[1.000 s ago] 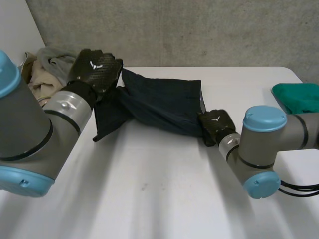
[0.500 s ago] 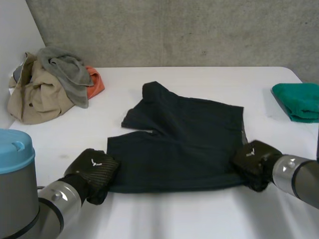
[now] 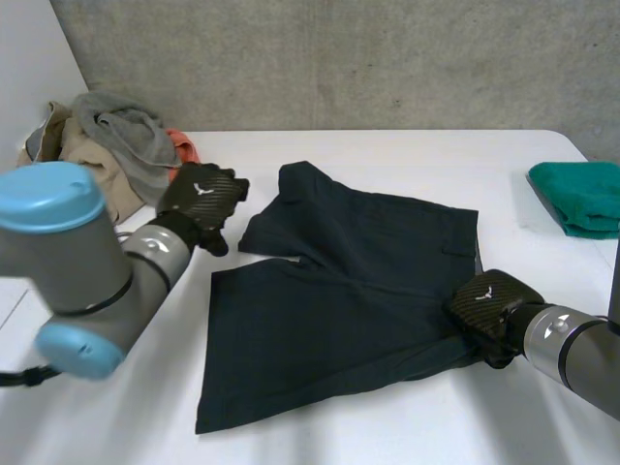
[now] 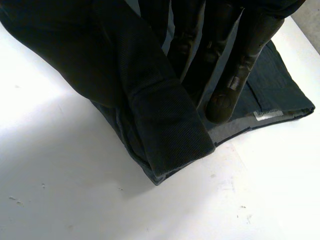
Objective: Fold the laundry.
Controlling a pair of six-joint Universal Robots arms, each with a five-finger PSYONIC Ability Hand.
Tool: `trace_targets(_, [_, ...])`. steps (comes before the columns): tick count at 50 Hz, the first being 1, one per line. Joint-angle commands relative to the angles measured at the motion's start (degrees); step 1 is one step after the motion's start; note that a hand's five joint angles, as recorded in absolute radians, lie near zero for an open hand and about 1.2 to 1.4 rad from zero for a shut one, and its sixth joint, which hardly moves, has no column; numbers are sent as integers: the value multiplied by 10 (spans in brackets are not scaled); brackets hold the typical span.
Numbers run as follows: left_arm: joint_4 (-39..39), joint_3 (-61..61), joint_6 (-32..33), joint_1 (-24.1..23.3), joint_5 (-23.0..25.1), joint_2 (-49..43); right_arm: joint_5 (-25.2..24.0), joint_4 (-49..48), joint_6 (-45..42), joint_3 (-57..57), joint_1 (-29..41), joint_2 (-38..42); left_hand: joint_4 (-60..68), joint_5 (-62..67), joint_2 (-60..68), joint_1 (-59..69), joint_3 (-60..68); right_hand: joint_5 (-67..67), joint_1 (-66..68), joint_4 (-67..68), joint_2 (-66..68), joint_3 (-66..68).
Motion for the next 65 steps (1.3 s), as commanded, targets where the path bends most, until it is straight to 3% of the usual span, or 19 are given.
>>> trace_targets(1, [-13, 138, -2, 24, 72, -149, 0, -13, 1, 10, 0, 0, 75, 72, 74, 79, 73, 132, 237, 120, 129, 120])
trace_targets(5, [-38, 210, -2, 25, 80, -215, 1, -19, 1, 16, -1, 0, 92, 89, 91, 96, 90, 132, 237, 120, 129, 120])
trace_targets(16, [-65, 294, -1, 26, 87, -292, 0, -37, 1, 36, -23, -2, 157, 155, 157, 161, 156, 132, 237, 120, 129, 120])
trace_targets(20, [-65, 315, 0, 25, 83, -310, 0, -41, 1, 41, -33, -3, 276, 274, 276, 281, 275, 132, 237, 120, 129, 120])
trace_targets(23, [-66, 325, 2, 25, 79, -317, 0, -41, 1, 43, -45, -4, 451, 449, 451, 455, 450, 132, 237, 120, 129, 120])
trace_targets(27, [-65, 318, 13, 20, 48, -310, 0, -41, 1, 44, -54, -5, 500, 498, 500, 504, 499, 132, 237, 120, 129, 120])
trace_targets(32, [-63, 262, 81, 6, -23, -263, -1, -41, 1, 44, -53, -5, 500, 498, 500, 504, 499, 132, 237, 120, 129, 120])
trace_targets(36, [-51, 220, 126, -7, -53, -235, -2, -42, 1, 44, -52, -5, 500, 498, 500, 504, 499, 132, 237, 120, 129, 120])
trace_targets(46, [-49, 190, 135, -53, -115, -222, -1, -54, 2, 43, -50, -5, 500, 498, 500, 504, 499, 132, 237, 120, 129, 120])
trace_targets(47, [-45, 189, 134, -59, -121, -222, -1, -57, 5, 43, -48, -5, 231, 228, 230, 235, 229, 132, 237, 120, 129, 120])
trace_targets(48, [-44, 188, 134, -62, -125, -222, -1, -59, 9, 43, -47, -5, 96, 94, 96, 101, 95, 132, 237, 120, 129, 120])
trace_targets(50, [-43, 187, 133, -64, -132, -219, -1, -60, 20, 42, -46, -5, -22, -25, -23, -18, -24, 132, 237, 120, 129, 120])
trace_targets(58, [-44, 129, 91, -58, -173, -100, -2, -59, 61, 14, -16, -5, -40, -42, -40, -35, -41, 132, 237, 120, 129, 120])
trace_targets(65, [-68, -25, -25, -70, -163, 45, 0, -59, 83, -21, 5, -4, 2, 0, 2, 7, 1, 132, 237, 120, 129, 120])
